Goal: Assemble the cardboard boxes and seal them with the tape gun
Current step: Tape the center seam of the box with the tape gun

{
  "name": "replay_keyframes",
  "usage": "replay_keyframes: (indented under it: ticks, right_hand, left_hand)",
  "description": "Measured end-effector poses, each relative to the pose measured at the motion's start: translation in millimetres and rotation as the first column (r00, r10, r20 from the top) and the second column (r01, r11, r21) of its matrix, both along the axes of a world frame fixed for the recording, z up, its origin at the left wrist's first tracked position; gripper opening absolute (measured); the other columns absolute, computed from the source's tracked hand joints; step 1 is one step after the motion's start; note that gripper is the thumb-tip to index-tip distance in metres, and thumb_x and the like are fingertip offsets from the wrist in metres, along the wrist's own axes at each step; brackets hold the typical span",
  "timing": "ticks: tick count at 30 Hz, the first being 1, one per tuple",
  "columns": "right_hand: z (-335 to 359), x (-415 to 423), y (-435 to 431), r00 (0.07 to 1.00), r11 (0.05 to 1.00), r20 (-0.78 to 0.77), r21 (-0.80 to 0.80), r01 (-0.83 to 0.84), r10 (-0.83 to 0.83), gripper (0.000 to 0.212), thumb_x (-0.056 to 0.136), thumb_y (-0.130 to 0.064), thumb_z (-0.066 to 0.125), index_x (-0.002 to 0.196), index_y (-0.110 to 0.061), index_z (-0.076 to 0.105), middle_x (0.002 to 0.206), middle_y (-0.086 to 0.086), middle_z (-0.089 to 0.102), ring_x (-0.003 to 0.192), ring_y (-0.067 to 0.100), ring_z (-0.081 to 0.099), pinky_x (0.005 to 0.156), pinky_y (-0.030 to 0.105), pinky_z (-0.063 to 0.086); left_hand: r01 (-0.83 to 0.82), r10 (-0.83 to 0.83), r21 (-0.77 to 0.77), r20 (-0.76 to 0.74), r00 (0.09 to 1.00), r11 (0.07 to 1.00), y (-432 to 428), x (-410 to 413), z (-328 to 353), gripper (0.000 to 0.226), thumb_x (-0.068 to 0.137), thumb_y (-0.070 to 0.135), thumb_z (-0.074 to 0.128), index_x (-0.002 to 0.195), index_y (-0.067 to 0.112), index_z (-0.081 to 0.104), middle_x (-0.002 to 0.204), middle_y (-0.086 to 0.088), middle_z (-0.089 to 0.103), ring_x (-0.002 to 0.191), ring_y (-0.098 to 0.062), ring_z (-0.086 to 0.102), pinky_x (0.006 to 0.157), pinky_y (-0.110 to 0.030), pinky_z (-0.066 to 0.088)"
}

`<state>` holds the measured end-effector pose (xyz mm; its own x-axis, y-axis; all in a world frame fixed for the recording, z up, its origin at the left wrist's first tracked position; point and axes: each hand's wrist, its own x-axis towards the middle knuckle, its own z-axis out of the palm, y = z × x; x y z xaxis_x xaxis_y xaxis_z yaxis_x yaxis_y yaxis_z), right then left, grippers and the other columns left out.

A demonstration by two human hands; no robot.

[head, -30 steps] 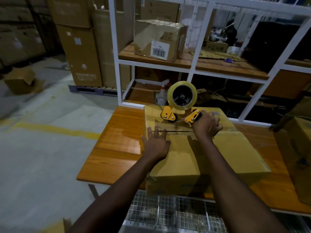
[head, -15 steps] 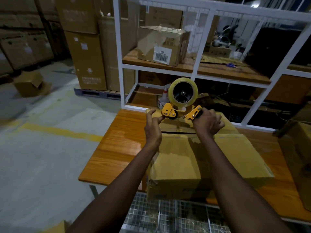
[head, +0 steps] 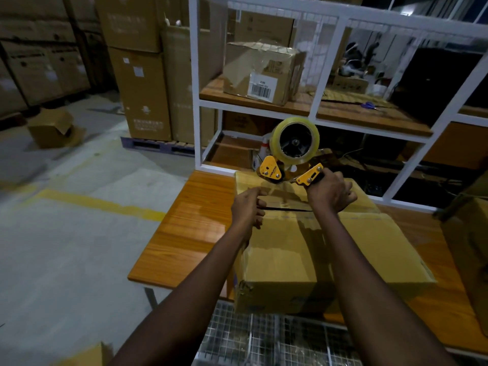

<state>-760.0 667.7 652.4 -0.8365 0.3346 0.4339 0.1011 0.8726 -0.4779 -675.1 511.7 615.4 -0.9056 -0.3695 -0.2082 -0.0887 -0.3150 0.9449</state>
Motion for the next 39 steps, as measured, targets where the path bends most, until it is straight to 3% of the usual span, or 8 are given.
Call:
replay_keyframes:
  ticks: [2,4,7,12,16,27,31,39]
  right_hand:
    - [2,3,-2,1.0,1.0,-0.009,-0.007,-0.003,0.003,0.019,0.088,-0.039,0.065,0.103,-0.028,0.068,0.11,0.006,0.059,0.109,0.034,0.048,0.091,0.045,0.031]
    - [4,5,-2,1.0,1.0,-0.015,-0.009,-0.013,0.013,0.018,0.087,-0.039,0.065,0.102,-0.029,0.068,0.11,0.006,0.059,0.109,0.034,0.048,0.091,0.045,0.031]
    - [7,6,-1,1.0,1.0,0.0,-0.005,-0.004,0.004,0.016,0.088,-0.039,0.064,0.102,-0.033,0.068,0.11,0.004,0.059,0.108,0.032,0.048,0.092,0.044,0.031]
    - [7,9,1,1.0,1.0,-0.009,0.022,-0.002,0.002,0.015,0.088,-0.038,0.064,0.102,-0.032,0.068,0.109,0.005,0.059,0.107,0.032,0.048,0.091,0.045,0.032]
    - [4,12,3,1.0,1.0,-0.015,0.008,-0.013,0.013,0.016,0.087,-0.039,0.066,0.102,-0.032,0.067,0.108,0.005,0.059,0.107,0.031,0.048,0.09,0.045,0.033]
    - [-16,11,10,0.997,0.998,-0.032,0.006,-0.067,0.067,0.006,0.088,-0.032,0.064,0.091,-0.028,0.067,0.105,0.003,0.06,0.111,0.032,0.046,0.092,0.047,0.032]
    - [-29,5,10,0.996,0.997,-0.031,-0.02,-0.08,0.079,0.009,0.088,-0.027,0.061,0.093,-0.024,0.068,0.103,0.006,0.058,0.109,0.034,0.046,0.094,0.048,0.03]
    - [-53,0,-9,0.995,0.996,-0.06,0.04,-0.078,0.081,0.009,0.092,-0.022,0.056,0.094,-0.021,0.064,0.103,0.009,0.057,0.1,0.034,0.048,0.096,0.045,0.032]
  left_hand:
    - [0.109,-0.118,0.091,0.105,0.987,0.99,0,-2,10,0.042,0.097,0.045,0.054,0.104,0.005,0.063,0.064,-0.003,0.055,0.042,-0.015,0.045,0.044,-0.023,0.035]
    - [0.244,-0.271,0.163,0.173,0.947,0.956,0,-2,16,0.054,0.097,0.057,0.046,0.111,0.006,0.06,0.077,-0.008,0.067,0.053,-0.018,0.058,0.046,-0.025,0.047]
    - [0.342,-0.408,0.322,0.165,0.898,0.883,0,-2,21,0.055,0.099,0.054,0.042,0.1,0.003,0.065,0.089,-0.012,0.072,0.062,-0.019,0.062,0.048,-0.023,0.053]
    - [0.248,-0.336,0.465,0.115,0.935,0.85,1,-1,27,0.023,0.101,0.019,0.05,0.088,0.005,0.063,0.062,0.001,0.069,0.041,-0.008,0.057,0.04,-0.017,0.049]
    - [0.203,-0.287,0.467,0.115,0.951,0.86,2,-1,24,0.028,0.103,0.021,0.046,0.086,0.006,0.062,0.056,0.001,0.065,0.039,-0.008,0.054,0.038,-0.017,0.046]
    - [0.165,-0.162,-0.022,0.091,0.983,0.986,-26,13,10,0.028,0.101,0.015,0.052,0.078,0.003,0.061,0.059,-0.004,0.052,0.043,-0.01,0.042,0.038,-0.018,0.035]
    - [0.186,-0.166,-0.229,0.103,0.981,0.956,-66,23,-8,0.026,0.102,0.02,0.052,0.086,0.003,0.065,0.063,-0.005,0.057,0.047,-0.011,0.05,0.043,-0.02,0.041]
    - [0.163,-0.131,-0.505,0.098,0.987,0.848,-90,1,-28,0.028,0.098,0.024,0.058,0.074,0.014,0.066,0.082,-0.008,0.068,0.078,-0.021,0.065,0.07,-0.038,0.055]
